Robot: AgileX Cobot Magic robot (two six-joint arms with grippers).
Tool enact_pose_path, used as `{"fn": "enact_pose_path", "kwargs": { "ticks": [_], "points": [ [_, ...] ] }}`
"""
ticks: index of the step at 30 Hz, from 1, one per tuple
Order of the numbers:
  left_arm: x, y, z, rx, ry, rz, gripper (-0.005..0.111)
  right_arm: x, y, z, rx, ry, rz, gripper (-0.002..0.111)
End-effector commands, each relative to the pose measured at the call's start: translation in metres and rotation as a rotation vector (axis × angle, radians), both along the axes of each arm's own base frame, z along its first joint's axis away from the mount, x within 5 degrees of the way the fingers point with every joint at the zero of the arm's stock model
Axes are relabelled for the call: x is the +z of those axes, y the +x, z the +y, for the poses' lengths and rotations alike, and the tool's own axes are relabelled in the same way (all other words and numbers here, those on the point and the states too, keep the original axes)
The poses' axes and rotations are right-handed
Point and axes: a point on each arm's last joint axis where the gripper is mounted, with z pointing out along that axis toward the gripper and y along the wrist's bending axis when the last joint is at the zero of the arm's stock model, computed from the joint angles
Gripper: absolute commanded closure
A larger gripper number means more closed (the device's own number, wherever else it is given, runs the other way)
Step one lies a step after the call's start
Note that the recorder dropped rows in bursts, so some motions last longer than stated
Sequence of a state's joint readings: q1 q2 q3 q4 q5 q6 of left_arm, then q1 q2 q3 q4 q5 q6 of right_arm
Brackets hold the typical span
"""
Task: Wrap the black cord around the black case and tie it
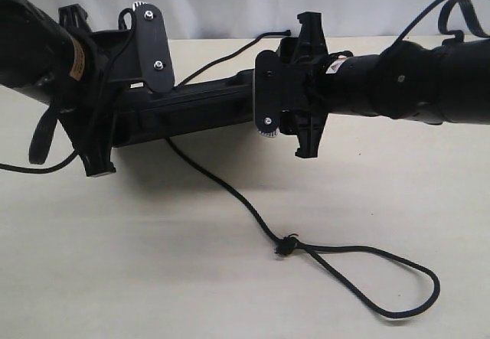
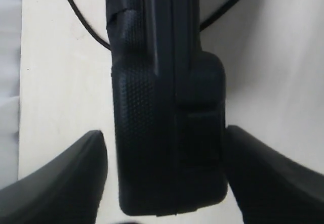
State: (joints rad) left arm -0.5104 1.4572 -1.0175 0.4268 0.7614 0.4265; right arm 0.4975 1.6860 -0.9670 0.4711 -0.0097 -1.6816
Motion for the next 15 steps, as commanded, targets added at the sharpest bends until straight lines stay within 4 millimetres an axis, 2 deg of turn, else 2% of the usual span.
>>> {"fn": "enact_pose_path", "kwargs": {
  "ticks": [1,6,11,13,15],
  "points": [
    [-0.0003,0.0013,0.0003,-0.008,0.015,-0.021,0.043,0.0124,0.0036,-0.0037,-0.034,0.035,-0.052,0.104],
    [-0.0003,0.0013,0.0005,-0.012,0.020,-0.020,0.041,0.0124,0.0036,-0.0037,-0.034,0.035,-0.052,0.104],
    [-0.0005,0.0009,0.0001,-0.005,0.010,-0.016,0.015,0.0124,0.0036,-0.0036,-0.035,0.036,-0.051,0.104],
    [-0.0017,0.0008,-0.0002,-0.003,0.006,-0.012,0.010,0.0124,0.0036,-0.0036,-0.035,0.036,-0.051,0.104],
    [-0.0055,-0.0002,-0.0002,-0.009,0.004,-0.010,0.009,0.0124,0.0036,-0.0036,-0.039,0.041,-0.049,0.104]
  ]
}}
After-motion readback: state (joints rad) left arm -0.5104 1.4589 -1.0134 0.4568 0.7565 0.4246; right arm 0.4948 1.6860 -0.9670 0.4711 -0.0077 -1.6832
